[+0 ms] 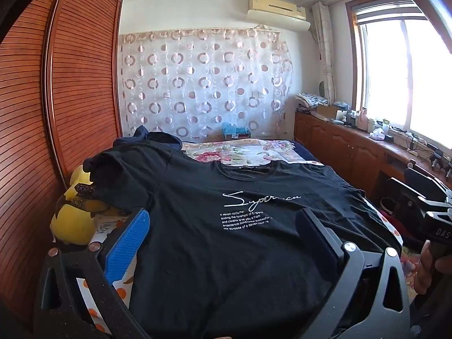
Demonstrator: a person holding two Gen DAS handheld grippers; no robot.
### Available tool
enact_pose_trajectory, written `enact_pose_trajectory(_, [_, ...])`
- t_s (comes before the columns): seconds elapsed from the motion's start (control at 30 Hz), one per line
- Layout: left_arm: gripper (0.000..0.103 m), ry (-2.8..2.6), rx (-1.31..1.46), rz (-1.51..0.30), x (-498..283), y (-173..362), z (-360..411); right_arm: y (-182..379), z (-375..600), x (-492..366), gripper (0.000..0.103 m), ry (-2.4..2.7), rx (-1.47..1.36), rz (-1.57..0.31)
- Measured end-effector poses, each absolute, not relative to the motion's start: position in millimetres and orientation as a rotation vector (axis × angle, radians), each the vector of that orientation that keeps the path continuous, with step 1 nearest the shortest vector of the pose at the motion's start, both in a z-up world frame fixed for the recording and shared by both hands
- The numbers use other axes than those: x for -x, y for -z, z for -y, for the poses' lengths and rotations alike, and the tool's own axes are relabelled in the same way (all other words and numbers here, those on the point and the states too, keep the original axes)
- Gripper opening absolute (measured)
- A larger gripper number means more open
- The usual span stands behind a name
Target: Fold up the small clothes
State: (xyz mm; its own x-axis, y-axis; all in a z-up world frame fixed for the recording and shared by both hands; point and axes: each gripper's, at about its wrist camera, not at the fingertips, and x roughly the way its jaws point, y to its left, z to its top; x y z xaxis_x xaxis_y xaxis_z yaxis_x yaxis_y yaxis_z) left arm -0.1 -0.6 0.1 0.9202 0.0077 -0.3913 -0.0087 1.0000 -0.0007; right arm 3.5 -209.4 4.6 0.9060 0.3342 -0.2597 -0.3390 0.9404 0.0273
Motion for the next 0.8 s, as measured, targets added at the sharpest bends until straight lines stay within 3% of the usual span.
enact_pose_trajectory(0.8, [0.103, -0.014, 0.001, -0.388, 3.2, -3.6, -1.3, -2.7, 208.4, -4.8, 0.103, -0.35, 0.013, -0.284])
